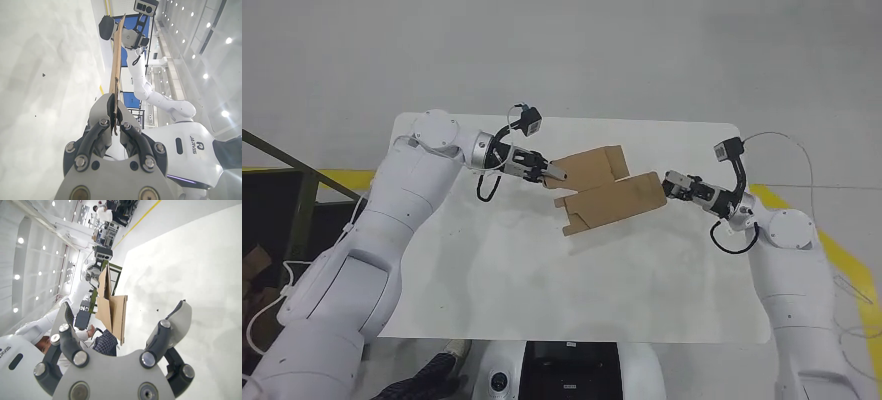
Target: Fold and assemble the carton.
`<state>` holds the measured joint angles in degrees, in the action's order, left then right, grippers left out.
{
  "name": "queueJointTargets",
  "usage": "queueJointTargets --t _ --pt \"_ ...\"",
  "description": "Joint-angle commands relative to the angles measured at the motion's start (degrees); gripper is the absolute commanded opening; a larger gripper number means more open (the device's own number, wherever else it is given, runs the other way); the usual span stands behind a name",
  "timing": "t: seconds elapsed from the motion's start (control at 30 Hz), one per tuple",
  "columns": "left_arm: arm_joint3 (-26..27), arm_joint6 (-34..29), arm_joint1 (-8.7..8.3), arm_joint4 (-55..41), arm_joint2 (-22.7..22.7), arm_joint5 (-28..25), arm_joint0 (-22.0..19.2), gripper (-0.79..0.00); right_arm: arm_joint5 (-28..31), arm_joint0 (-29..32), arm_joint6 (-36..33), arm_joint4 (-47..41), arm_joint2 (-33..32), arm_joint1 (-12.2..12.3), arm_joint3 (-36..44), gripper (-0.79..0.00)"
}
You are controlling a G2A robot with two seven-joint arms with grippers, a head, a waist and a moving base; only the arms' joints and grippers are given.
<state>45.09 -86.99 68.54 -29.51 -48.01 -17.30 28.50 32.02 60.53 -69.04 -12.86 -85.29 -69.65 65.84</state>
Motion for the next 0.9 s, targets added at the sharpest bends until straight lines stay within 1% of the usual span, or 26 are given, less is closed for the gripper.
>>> queueJointTargets --t 0.0,0.07,0.1,0.13,0.2,0.23,0.27,0.47,0.5,0.57,0.6,0.83,0.87 --pt "0.05 -0.11 -0.01 -0.22 0.21 0.11 -0.10 -0.785 0.88 -0.03 -2.04 -0.84 0.49 0.15 -0.25 0.000" --pt "0.15 -0.22 0.00 -0.53 0.45 0.22 -0.22 -0.785 0.69 0.08 -2.53 -1.08 1.38 0.35 0.25 -0.006" --pt "0.10 -0.37 0.01 -0.89 0.53 0.37 -0.21 -0.785 0.73 0.16 -2.50 -1.11 1.71 0.45 0.39 -0.169" --pt "0.15 -0.48 0.06 -1.29 0.62 0.48 -0.22 -0.785 0.74 0.18 -2.48 -1.18 2.02 0.55 0.36 -0.403" --pt "0.47 -0.67 0.21 -1.63 1.10 0.67 -0.17 -0.785 0.86 0.00 -2.36 -1.11 2.66 0.72 0.11 -0.505" --pt "0.53 -0.72 0.30 -1.72 1.35 0.72 -0.15 -0.785 0.99 -0.16 -2.23 -1.09 2.90 0.79 -0.18 -0.514" --pt "0.57 -0.73 0.38 -1.77 1.60 0.73 -0.16 -0.785 1.05 -0.34 -2.17 -1.12 3.17 0.85 -0.48 -0.563" --pt "-0.30 -0.56 0.74 -2.23 2.49 0.56 -0.39 -0.785 1.39 -1.34 -1.83 -1.15 4.12 1.34 -2.02 -0.643" --pt "-0.48 -0.52 0.76 -2.37 2.53 0.52 -0.44 -0.785 1.45 -1.39 -1.77 -1.16 4.19 1.44 -2.19 -0.668" --pt "-0.71 -0.47 0.79 -2.48 2.61 0.47 -0.57 -0.785 1.49 -1.45 -1.73 -1.24 4.38 1.63 -2.35 -0.770" --pt "-0.77 -0.47 0.79 -2.52 2.65 0.47 -0.62 -0.785 1.54 -1.46 -1.68 -1.32 4.45 1.73 -2.42 -0.785" --pt "-0.92 -0.32 0.77 -2.66 2.88 0.32 -0.82 -0.785 2.03 -1.26 -1.19 -1.53 5.49 2.24 -2.02 -0.785" --pt "-0.92 -0.32 0.77 -2.68 2.91 0.32 -0.83 -0.656 2.08 -1.24 -1.14 -1.67 5.65 2.30 -1.90 -0.785"
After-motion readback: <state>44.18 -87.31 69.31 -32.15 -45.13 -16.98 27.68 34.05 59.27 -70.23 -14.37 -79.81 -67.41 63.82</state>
